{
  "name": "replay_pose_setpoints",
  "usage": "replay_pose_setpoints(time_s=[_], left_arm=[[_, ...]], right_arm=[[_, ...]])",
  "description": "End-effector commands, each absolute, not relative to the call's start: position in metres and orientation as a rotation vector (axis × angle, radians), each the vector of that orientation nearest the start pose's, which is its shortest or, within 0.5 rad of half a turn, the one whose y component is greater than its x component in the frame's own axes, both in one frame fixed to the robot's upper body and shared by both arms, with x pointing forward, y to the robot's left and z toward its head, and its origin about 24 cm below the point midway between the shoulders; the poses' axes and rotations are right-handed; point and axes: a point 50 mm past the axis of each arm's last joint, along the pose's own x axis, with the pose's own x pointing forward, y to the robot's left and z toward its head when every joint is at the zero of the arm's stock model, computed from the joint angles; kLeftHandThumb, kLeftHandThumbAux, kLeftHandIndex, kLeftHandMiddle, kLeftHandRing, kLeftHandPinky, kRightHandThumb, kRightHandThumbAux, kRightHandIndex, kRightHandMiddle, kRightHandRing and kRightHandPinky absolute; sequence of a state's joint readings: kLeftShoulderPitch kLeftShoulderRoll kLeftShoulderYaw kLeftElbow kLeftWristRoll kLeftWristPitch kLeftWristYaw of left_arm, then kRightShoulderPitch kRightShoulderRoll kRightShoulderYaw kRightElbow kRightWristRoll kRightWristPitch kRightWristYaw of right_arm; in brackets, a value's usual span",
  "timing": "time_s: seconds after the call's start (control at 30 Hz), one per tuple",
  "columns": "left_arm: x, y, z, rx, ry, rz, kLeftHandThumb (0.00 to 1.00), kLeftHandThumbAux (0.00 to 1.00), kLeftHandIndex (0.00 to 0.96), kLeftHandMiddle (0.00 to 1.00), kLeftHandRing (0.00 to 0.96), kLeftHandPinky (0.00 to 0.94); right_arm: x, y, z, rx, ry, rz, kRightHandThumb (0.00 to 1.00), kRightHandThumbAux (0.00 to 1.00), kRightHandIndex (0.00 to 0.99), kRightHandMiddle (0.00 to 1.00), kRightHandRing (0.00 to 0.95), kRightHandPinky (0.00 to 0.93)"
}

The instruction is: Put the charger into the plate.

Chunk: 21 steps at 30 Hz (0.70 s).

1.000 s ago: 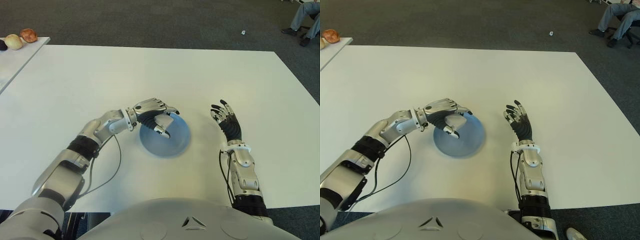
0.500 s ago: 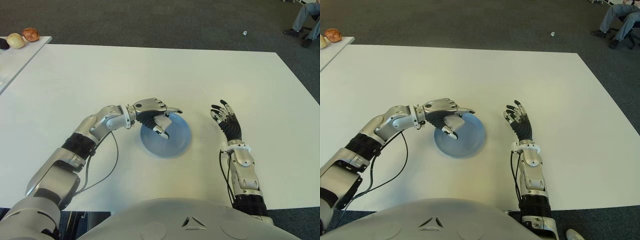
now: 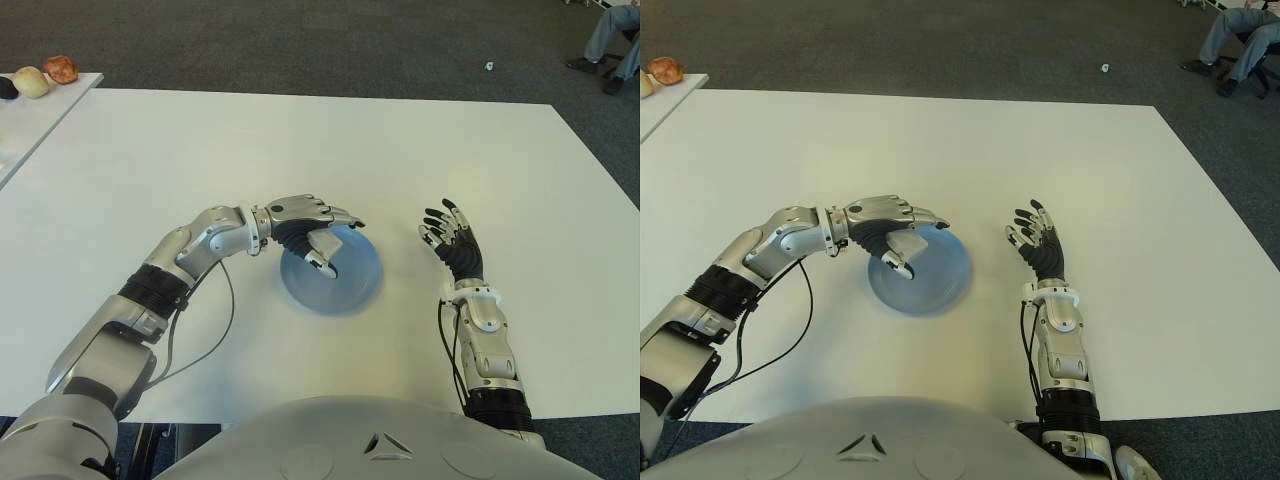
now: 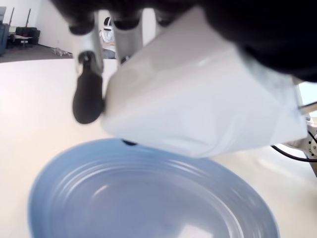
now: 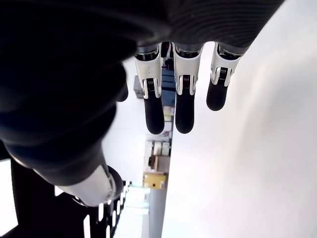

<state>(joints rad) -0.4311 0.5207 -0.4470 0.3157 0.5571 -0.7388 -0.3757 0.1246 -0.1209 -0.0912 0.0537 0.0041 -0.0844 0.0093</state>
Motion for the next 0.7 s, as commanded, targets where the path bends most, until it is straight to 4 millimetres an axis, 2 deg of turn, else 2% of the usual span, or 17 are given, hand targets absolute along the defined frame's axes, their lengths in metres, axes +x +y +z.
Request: replay_pose_setpoints(time_s=[0.03, 0.7], left_arm=[[0.2739, 0.1113, 0.0756, 1.195, -0.528, -1.095, 0.271, 0.200, 0.000, 0.000, 0.000, 0.000], [0.2753, 0.1147, 0.0785, 1.208, -0.521, -1.090, 0.282, 0.269, 0.000, 0.000, 0.000, 0.000]], right_arm=[[0.2232, -0.1991, 0.0127, -0.123, 0.099, -0.111, 0.000, 0.804, 0.035, 0.241, 0.227, 0.163], [0.2229, -0.1933, 0.0153, -0.116, 0.100, -0.132, 0.000, 0.796, 0.049, 0.248, 0.240, 0.196]])
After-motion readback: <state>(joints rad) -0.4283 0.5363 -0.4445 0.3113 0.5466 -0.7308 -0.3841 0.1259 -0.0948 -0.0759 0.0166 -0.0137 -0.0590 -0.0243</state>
